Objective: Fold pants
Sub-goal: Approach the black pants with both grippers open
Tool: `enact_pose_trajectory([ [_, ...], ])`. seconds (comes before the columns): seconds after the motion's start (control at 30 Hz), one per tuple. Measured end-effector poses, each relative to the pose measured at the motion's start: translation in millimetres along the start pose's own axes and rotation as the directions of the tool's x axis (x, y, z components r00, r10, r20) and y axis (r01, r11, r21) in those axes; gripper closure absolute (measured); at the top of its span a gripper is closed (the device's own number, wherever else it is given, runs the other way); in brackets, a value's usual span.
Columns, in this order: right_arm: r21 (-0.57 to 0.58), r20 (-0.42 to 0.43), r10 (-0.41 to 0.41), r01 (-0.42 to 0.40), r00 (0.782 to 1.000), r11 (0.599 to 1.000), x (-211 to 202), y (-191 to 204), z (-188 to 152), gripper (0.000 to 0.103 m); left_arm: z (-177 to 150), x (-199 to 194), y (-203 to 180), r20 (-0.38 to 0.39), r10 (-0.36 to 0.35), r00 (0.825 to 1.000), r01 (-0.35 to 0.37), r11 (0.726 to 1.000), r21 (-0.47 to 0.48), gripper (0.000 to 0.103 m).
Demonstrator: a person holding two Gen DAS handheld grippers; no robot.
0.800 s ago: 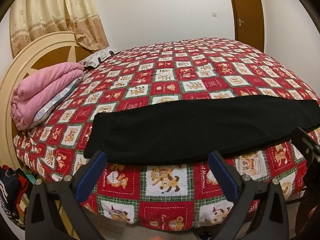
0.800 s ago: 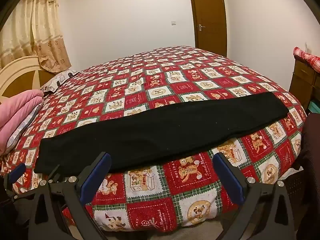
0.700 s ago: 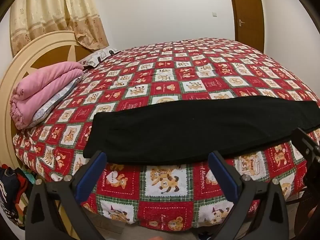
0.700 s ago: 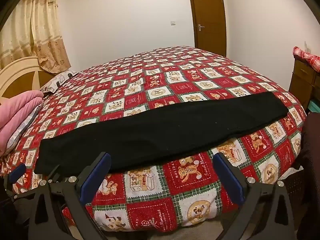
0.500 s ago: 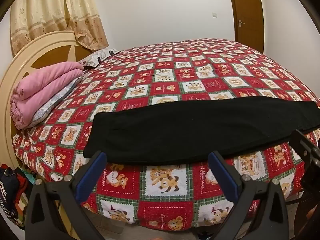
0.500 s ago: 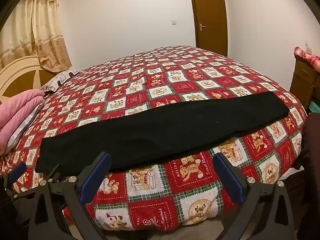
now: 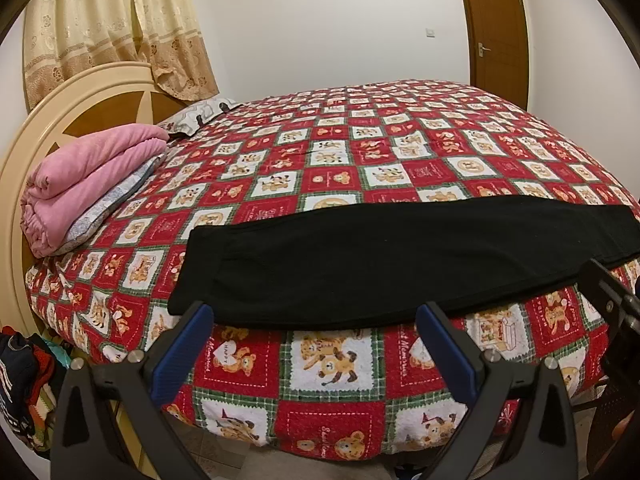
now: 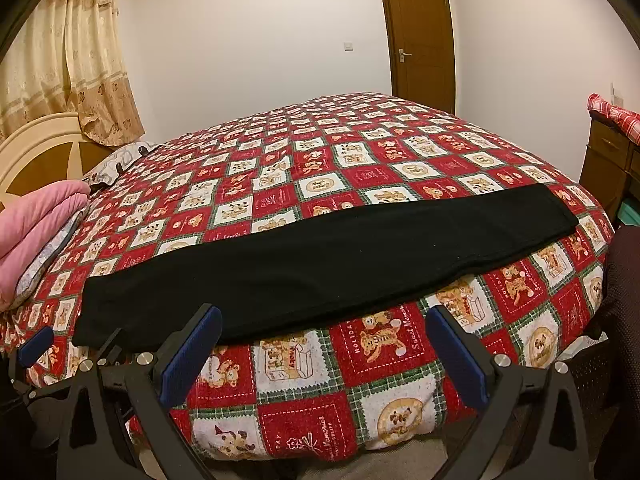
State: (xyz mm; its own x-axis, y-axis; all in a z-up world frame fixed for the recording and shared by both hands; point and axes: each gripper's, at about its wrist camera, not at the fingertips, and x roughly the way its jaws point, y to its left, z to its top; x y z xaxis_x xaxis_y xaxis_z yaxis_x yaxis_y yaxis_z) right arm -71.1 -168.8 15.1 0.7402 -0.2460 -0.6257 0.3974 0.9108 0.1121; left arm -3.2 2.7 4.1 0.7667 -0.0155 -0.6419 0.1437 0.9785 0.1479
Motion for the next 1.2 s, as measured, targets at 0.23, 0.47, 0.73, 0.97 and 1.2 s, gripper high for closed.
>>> enact_pose_trajectory([
  [0.23, 0.001, -0.003, 0.001, -0.001, 1.0, 1.0, 1.2, -0.6, -0.5, 0.001, -0.4, -0.6, -1.5, -0.003, -0.001, 1.0, 0.001, 1.0, 0.0, 0.0],
  [0.47, 0.006, -0.01, -0.009, 0.009, 1.0, 1.0, 4.6, -4.0, -1.6, 0.001, -1.9, -0.2, -5.3, -0.005, -0.004, 1.0, 0.004, 1.0, 0.008, 0.0],
  [0.73, 0.03, -0.034, -0.015, 0.016, 0.999, 0.999, 11.2, -14.4, -0.5, 0.001, -3.0, 0.3, -8.5, -0.013, -0.01, 1.0, 0.01, 1.0, 0.01, 0.0],
  [0.97, 0.031, -0.03, -0.026, 0.027, 0.999, 0.999, 11.7, -18.2, 1.5, 0.001, -2.3, 4.0, -13.8, -0.018, -0.023, 1.0, 0.023, 1.0, 0.017, 0.0],
  [1.2, 0.032, -0.053, -0.041, 0.043, 0.998, 0.999, 25.7, -29.6, 10.4, 0.001, 6.9, 14.8, -20.7, -0.023, -0.026, 0.999, 0.027, 0.999, 0.035, 0.0],
])
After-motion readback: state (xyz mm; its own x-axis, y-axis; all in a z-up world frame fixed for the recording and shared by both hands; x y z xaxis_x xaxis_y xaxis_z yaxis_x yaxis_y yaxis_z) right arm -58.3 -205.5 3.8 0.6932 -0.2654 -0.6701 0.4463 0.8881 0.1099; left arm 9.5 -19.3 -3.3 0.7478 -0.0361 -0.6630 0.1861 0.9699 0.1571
